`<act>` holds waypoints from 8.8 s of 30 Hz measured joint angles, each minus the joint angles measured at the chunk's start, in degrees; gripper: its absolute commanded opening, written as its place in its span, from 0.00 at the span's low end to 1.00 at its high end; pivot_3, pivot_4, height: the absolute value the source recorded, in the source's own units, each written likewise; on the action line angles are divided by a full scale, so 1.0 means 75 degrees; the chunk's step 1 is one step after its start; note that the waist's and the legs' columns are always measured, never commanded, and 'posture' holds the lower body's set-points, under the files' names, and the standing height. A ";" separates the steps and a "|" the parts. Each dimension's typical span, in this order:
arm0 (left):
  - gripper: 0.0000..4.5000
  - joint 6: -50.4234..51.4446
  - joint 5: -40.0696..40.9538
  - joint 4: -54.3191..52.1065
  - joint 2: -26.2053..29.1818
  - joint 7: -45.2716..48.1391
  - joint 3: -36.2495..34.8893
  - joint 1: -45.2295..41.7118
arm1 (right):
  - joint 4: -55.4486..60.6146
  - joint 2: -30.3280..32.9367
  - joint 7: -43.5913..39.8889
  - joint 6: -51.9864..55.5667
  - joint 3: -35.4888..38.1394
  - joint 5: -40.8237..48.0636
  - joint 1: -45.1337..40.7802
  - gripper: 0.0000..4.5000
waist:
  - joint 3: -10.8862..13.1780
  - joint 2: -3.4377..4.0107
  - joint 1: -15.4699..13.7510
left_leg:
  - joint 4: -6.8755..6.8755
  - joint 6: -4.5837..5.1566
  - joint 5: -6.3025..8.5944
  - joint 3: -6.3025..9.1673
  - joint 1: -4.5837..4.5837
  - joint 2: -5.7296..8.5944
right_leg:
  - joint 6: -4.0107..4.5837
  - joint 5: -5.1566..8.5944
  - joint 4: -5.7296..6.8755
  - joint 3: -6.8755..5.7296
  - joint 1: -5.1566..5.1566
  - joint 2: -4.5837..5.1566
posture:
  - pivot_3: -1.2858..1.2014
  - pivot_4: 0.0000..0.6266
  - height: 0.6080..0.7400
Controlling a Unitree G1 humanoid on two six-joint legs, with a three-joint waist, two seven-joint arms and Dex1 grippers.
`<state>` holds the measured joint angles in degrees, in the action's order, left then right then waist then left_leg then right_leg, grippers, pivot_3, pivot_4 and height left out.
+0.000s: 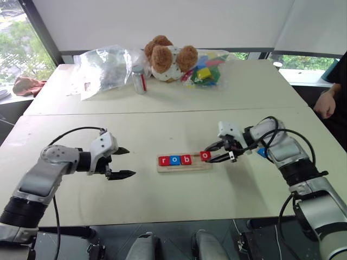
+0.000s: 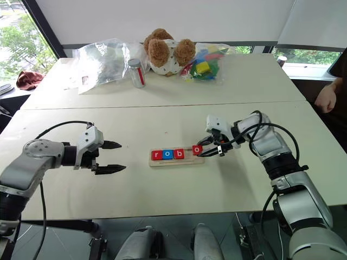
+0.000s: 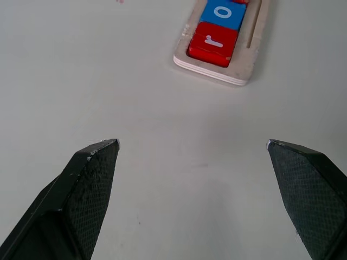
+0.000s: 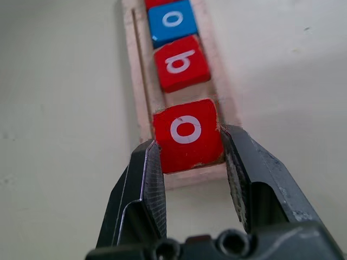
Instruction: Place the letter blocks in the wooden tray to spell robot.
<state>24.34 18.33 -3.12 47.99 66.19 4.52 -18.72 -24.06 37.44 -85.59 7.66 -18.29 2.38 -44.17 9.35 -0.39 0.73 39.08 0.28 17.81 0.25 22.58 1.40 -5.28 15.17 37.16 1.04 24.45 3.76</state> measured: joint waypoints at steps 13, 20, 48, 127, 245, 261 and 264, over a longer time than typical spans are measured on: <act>1.00 -0.0091 -0.0383 -0.0205 -0.0329 -0.0071 0.0507 -0.0020 | -0.0712 -0.0575 0.0470 -0.0802 -0.0479 -0.0763 -0.0535 0.25 | 0.0000 0.0000 0.0011 | 0.0004 -0.0003 -0.0002 -0.0001 -0.0002 -0.0003 | 0.0000 0.0000 0.0006 -0.0002 0.0001 -0.0009 | 0.52 0.24 1.00; 1.00 -0.0138 -0.0434 -0.0210 -0.0576 -0.0063 0.0589 -0.0211 | -0.1060 -0.0726 0.0567 -0.0973 -0.0494 -0.0905 -0.0703 0.25 | 0.0000 0.0000 0.0018 | 0.0002 -0.0005 -0.0003 0.0000 -0.0002 -0.0004 | 0.0000 0.0000 0.0006 -0.0004 0.0002 -0.0011 | 0.52 0.24 1.00; 1.00 -0.0162 -0.0599 -0.0029 -0.0792 -0.0213 0.0720 -0.0293 | -0.0531 -0.0979 0.0650 -0.0322 -0.0496 -0.0840 -0.0548 0.86 | 0.0000 0.0000 0.0029 | 0.0003 -0.0005 -0.0003 0.0001 -0.0004 -0.0004 | 0.0000 0.0000 0.0009 -0.0003 0.0002 -0.0012 | 0.52 0.24 1.00; 1.00 0.0567 0.0255 -0.1168 -0.0954 -0.0151 0.0738 -0.0735 | 0.6530 -0.5877 1.2424 0.8109 0.6177 -0.1601 0.2832 0.99 | -0.0015 0.0005 0.0057 | -0.0003 -0.0020 -0.0017 0.0002 -0.0012 -0.0003 | 0.0000 0.0000 0.0046 0.0011 0.0009 -0.0032 | 0.52 0.24 1.00; 1.00 0.0669 -0.0102 -0.1426 0.0319 -0.0195 0.0352 0.0022 | -0.1634 -0.0364 -0.0110 -0.1239 -0.0151 -0.0469 -0.0583 0.24 | 0.0005 -0.0005 0.0016 | 0.0001 0.0001 -0.0001 0.0001 -0.0005 -0.0006 | -0.0001 0.0001 0.0006 -0.0001 -0.0001 -0.0013 | 0.52 0.24 1.00; 1.00 0.0829 0.0151 -0.1557 0.0043 -0.0351 0.0347 -0.0011 | -0.2098 -0.0644 -0.0106 -0.1374 -0.0149 -0.0602 -0.0842 0.24 | 0.0004 -0.0004 0.0040 | 0.0000 -0.0004 -0.0004 0.0001 -0.0007 -0.0007 | -0.0001 0.0001 0.0008 -0.0002 -0.0001 -0.0014 | 0.52 0.24 1.00; 1.00 0.0828 0.0149 -0.1553 0.0047 -0.0352 0.0347 -0.0011 | -0.2098 -0.0644 -0.0104 -0.1391 -0.0146 -0.0602 -0.0842 0.47 | 0.0004 -0.0004 0.0040 | 0.0000 -0.0005 -0.0004 0.0001 -0.0008 -0.0007 | -0.0001 0.0001 0.0008 -0.0001 -0.0001 -0.0015 | 0.52 0.24 1.00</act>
<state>30.55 19.44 -14.77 48.34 63.55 7.12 -18.81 -39.80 32.61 -86.37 -2.76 -19.39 -2.14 -50.49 9.38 -0.42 1.03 39.07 0.25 17.78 0.26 22.52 1.35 -5.28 15.18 37.22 1.03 24.44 3.65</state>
